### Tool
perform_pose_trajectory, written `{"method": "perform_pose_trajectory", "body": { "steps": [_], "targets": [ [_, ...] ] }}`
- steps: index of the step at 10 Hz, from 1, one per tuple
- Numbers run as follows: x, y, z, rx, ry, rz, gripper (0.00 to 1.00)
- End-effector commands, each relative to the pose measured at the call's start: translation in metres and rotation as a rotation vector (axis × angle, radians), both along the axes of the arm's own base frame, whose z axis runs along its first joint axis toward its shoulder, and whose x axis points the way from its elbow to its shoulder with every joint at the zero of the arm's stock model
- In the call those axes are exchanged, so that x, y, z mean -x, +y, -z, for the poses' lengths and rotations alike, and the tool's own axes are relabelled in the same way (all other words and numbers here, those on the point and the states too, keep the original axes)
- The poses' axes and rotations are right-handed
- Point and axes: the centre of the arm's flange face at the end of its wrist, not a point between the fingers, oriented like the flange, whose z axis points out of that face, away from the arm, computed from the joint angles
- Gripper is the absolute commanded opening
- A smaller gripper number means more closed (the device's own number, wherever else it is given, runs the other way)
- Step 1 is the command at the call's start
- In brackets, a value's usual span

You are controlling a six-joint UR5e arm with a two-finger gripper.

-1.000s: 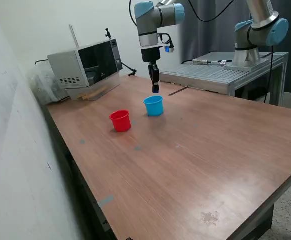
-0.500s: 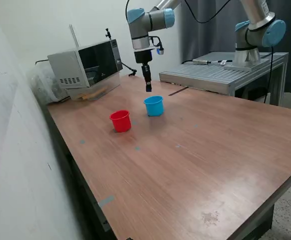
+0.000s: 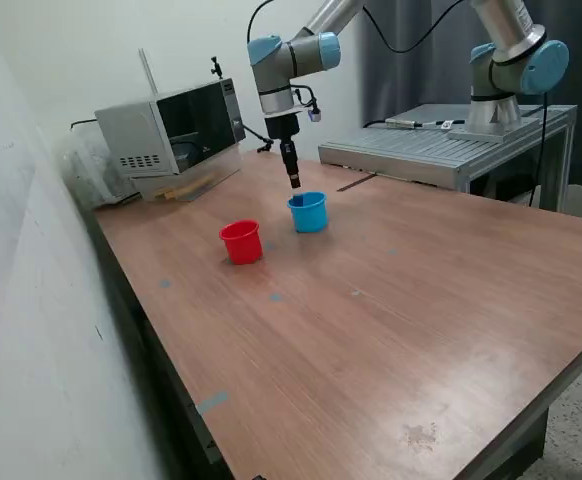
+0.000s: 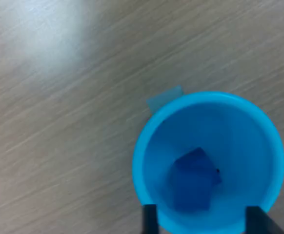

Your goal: Place red objects in the red bin, and blue objects in the blue bin.

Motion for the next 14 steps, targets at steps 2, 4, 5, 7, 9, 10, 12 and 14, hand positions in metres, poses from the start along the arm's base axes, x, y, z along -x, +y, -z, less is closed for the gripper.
{"method": "perform_pose_trajectory", "body": {
  "steps": [2, 4, 5, 7, 9, 10, 12, 14],
  "targets": [
    [0.000, -0.008, 0.003, 0.003, -0.008, -0.017, 1.00],
    [0.001, -0.010, 0.002, 0.003, -0.008, -0.021, 1.00],
    [0.002, -0.012, 0.002, 0.003, -0.008, -0.030, 1.00],
    [0.006, -0.049, -0.003, 0.011, -0.034, -0.162, 1.00],
    [0.001, -0.093, -0.035, 0.020, -0.059, -0.241, 1.00],
    [-0.005, -0.114, -0.064, 0.015, -0.049, -0.272, 1.00],
    [-0.026, -0.158, -0.108, 0.026, -0.092, -0.336, 1.00],
    [-0.061, -0.175, -0.143, 0.048, -0.167, -0.362, 1.00]
  ]
}}
